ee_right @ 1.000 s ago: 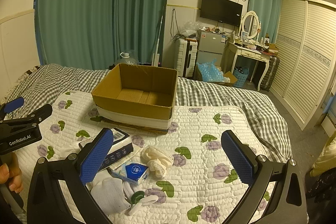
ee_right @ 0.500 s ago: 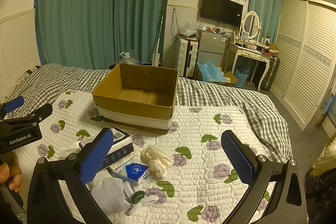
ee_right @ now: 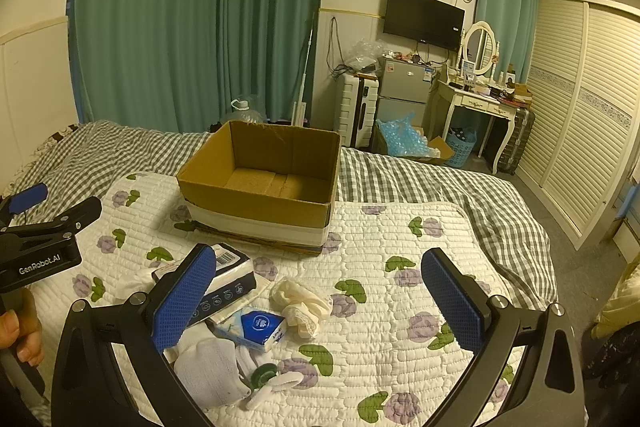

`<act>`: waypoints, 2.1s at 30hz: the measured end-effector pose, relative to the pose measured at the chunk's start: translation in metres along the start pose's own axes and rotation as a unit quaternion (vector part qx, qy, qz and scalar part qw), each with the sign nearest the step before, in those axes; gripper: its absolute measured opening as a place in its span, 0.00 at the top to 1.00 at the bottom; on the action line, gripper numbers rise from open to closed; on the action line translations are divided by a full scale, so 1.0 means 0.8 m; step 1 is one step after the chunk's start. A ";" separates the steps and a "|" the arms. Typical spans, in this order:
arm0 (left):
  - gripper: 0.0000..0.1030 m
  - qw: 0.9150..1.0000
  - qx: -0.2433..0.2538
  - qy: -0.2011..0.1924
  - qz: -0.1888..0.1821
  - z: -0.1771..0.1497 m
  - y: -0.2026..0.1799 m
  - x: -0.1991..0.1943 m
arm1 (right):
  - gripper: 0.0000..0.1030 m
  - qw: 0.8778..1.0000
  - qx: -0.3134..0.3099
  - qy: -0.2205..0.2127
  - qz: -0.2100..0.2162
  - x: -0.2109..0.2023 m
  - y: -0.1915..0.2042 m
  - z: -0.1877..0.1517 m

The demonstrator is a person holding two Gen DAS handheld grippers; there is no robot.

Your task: Organize soft objects

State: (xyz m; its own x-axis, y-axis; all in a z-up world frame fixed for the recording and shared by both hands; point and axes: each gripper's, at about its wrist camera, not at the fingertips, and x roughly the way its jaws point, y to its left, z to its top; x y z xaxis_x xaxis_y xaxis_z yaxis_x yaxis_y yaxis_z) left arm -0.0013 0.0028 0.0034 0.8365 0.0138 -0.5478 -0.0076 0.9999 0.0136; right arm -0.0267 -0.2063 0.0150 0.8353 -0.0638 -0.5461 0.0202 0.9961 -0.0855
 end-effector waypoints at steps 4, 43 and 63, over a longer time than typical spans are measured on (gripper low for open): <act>0.00 1.000 -0.001 0.001 -0.001 0.001 0.001 0.000 | 0.00 1.000 -0.002 -0.002 0.002 0.000 0.005 0.000; 0.00 0.998 -0.002 0.067 0.003 -0.040 0.046 0.050 | 0.00 0.999 -0.016 0.012 0.038 0.022 0.006 -0.009; 0.08 0.976 0.111 0.183 -0.045 -0.120 0.015 0.168 | 0.00 0.981 -0.009 0.141 0.131 0.189 0.089 -0.037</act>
State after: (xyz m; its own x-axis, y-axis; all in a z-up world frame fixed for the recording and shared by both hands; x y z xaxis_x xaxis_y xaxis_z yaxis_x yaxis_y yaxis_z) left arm 0.0588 0.0172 -0.1503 0.5760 -0.0310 -0.8169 0.2099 0.9714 0.1112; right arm 0.0849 -0.1471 -0.0986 0.6246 0.1770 -0.7606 -0.1867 0.9796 0.0747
